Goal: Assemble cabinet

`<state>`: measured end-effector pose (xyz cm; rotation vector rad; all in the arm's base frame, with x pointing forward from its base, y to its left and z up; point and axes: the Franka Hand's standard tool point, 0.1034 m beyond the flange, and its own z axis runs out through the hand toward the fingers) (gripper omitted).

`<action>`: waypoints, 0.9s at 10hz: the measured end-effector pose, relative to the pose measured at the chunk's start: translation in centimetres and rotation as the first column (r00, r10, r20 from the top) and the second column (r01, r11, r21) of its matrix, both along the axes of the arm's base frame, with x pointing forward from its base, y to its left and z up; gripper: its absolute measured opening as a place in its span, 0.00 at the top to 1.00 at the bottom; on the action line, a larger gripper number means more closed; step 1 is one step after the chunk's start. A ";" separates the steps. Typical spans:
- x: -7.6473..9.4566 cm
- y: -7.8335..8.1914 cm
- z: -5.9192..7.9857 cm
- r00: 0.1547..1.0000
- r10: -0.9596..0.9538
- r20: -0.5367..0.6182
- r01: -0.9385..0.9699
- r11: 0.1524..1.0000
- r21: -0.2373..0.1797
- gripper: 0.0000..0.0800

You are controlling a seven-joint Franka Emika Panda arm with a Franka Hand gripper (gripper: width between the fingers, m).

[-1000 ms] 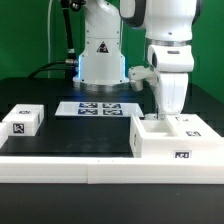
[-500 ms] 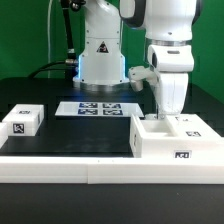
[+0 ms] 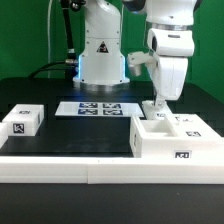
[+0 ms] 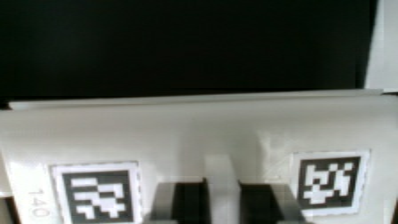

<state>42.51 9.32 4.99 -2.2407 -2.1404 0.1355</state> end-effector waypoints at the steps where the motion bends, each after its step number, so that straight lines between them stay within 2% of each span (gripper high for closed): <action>1: 0.2 -0.1 0.5 1.000 0.000 0.005 0.000 1.000 -0.004 0.91; 4: 0.6 -1.4 1.6 1.000 -0.012 0.004 0.012 1.000 -0.018 0.91; 6: 1.5 -2.5 2.2 1.000 -0.014 0.005 0.014 1.000 -0.021 0.91; 8: 2.3 -3.2 2.2 1.000 -0.022 0.004 0.022 1.000 -0.020 0.91; 9: 2.3 -3.1 1.7 1.000 -0.023 -0.004 0.022 1.000 -0.018 0.91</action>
Offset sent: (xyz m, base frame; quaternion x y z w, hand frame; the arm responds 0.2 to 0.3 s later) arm 0.0043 -0.0178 0.0206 0.0092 -0.0078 -0.0030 0.9999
